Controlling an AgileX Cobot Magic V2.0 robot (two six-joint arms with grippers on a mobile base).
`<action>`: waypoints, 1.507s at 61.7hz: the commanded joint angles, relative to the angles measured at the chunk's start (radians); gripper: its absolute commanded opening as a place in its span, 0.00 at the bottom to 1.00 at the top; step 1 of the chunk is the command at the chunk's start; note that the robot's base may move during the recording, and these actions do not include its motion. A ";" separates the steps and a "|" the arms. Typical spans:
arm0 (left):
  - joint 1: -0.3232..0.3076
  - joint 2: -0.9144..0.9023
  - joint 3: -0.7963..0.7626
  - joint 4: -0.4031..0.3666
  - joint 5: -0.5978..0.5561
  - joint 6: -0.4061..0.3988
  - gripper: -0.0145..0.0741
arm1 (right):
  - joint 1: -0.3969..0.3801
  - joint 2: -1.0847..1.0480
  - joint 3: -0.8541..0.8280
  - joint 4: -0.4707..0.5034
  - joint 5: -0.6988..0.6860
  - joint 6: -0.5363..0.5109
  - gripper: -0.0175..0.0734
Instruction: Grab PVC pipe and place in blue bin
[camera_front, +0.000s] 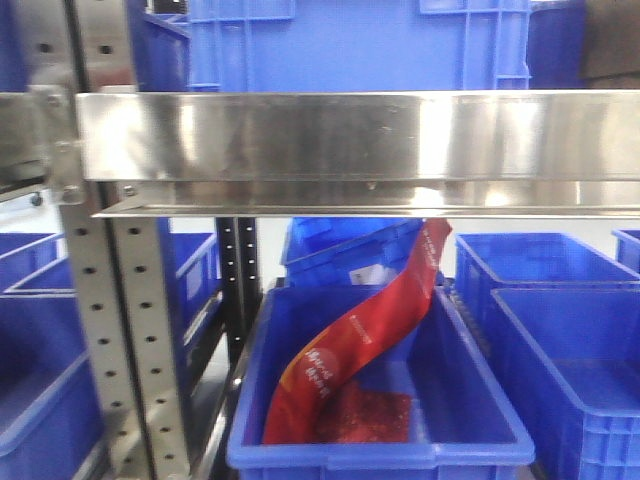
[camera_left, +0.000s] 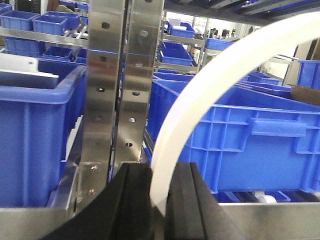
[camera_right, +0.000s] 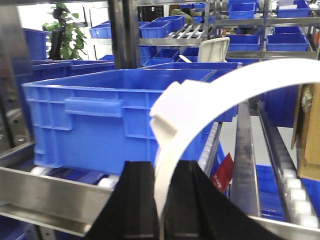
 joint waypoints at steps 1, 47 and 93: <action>0.005 -0.005 -0.002 -0.002 -0.028 -0.003 0.04 | 0.001 -0.003 -0.008 0.002 -0.024 0.000 0.01; 0.005 -0.003 -0.002 -0.002 -0.028 -0.003 0.04 | 0.001 -0.003 -0.008 0.002 -0.024 0.000 0.01; 0.005 -0.003 -0.002 -0.002 -0.028 -0.003 0.04 | 0.001 -0.003 -0.008 0.002 -0.024 0.000 0.01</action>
